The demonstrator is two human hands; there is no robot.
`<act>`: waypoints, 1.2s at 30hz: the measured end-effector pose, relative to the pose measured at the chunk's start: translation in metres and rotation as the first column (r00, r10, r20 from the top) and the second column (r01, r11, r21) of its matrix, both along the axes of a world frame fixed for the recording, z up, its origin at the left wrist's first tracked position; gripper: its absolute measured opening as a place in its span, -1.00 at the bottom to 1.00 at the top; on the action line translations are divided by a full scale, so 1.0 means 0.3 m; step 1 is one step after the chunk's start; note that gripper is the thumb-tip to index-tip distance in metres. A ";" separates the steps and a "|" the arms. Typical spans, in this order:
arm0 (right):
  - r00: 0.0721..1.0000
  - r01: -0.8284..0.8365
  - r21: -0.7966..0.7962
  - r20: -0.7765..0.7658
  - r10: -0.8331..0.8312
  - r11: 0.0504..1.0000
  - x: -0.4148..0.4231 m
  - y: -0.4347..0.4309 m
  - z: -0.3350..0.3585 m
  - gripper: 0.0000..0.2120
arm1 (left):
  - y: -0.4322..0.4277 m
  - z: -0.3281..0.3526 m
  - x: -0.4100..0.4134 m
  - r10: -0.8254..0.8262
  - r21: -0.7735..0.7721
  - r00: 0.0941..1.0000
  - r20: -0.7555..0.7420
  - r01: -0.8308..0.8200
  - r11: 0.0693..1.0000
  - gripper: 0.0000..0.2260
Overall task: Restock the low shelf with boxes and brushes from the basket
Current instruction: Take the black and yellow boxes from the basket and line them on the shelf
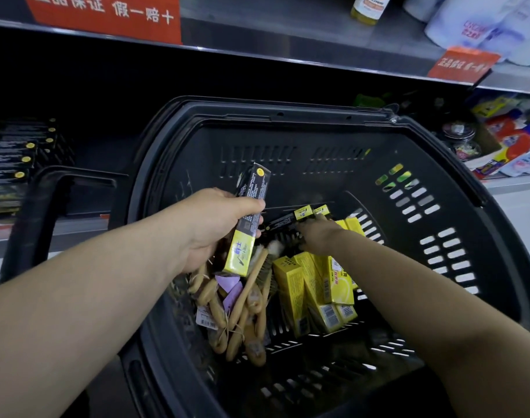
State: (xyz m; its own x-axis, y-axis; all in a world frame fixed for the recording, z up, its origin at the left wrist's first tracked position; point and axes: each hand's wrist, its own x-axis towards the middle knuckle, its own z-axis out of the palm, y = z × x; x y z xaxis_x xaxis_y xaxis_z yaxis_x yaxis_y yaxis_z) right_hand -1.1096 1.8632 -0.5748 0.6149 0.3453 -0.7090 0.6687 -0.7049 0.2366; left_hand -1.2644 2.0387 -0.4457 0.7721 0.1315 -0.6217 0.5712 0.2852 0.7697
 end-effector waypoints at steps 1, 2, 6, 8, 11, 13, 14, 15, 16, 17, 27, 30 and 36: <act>0.999 -0.023 -0.051 0.042 0.025 0.998 0.000 0.011 -0.001 -0.49 | 0.000 -0.001 0.000 0.007 0.008 1.000 -0.006 -0.007 1.000 -0.93; 0.997 -0.027 -0.080 0.068 0.032 0.996 0.001 0.023 -0.002 -0.52 | 0.001 -0.003 0.000 0.012 0.017 1.000 -0.013 -0.011 1.000 -0.91; 0.998 0.026 0.093 0.046 -0.031 0.995 0.018 0.048 0.037 -0.61 | 0.005 -0.011 0.002 0.007 0.052 1.000 -0.016 -0.007 0.999 -0.88; 0.980 0.196 0.299 -0.094 -0.176 0.934 0.057 0.036 0.103 -0.47 | 0.007 -0.015 0.005 0.008 0.069 1.000 -0.009 -0.007 0.998 -0.89; 0.867 0.472 0.519 -0.420 -0.268 0.713 0.104 0.012 0.260 -0.44 | 0.009 -0.019 0.006 0.016 0.097 1.000 -0.004 -0.015 0.995 -0.84; 0.702 0.651 0.528 -0.692 -0.168 0.545 0.108 -0.012 0.349 -0.46 | 0.011 -0.022 0.006 0.020 0.128 1.000 -0.013 -0.018 0.992 -0.77; 0.575 0.734 0.477 -0.815 -0.068 0.484 0.103 -0.024 0.381 -0.45 | 0.011 -0.020 0.005 0.020 0.139 1.000 -0.019 -0.017 0.990 -0.74; 0.443 0.789 0.410 -0.896 0.040 0.457 0.097 -0.031 0.406 -0.45 | 0.009 -0.015 0.003 0.016 0.142 1.000 -0.024 -0.013 0.990 -0.73; 0.331 0.817 0.356 -0.934 0.137 0.454 0.087 -0.031 0.424 -0.45 | 0.006 -0.009 0.002 0.005 0.133 1.000 -0.030 -0.001 0.991 -0.73; 0.258 0.825 0.331 -0.942 0.215 0.458 0.075 -0.025 0.435 -0.46 | 0.002 -0.002 -0.001 -0.017 0.112 0.999 -0.039 0.021 0.993 -0.74; 0.367 0.920 0.381 -0.920 0.142 0.092 -0.063 0.135 0.454 -0.56 | -0.005 0.034 -0.015 -0.089 -0.194 0.996 0.021 0.091 0.977 -0.76; 0.416 0.900 0.415 -0.909 0.015 0.132 -0.115 0.183 0.451 -0.49 | -0.001 0.025 -0.013 0.014 -0.114 0.998 0.058 -0.007 0.993 -0.73; 0.436 0.898 0.429 -0.897 -0.072 0.096 -0.147 0.217 0.435 -0.76 | -0.003 0.001 -0.007 0.066 -0.008 0.994 0.091 -0.065 0.998 -0.64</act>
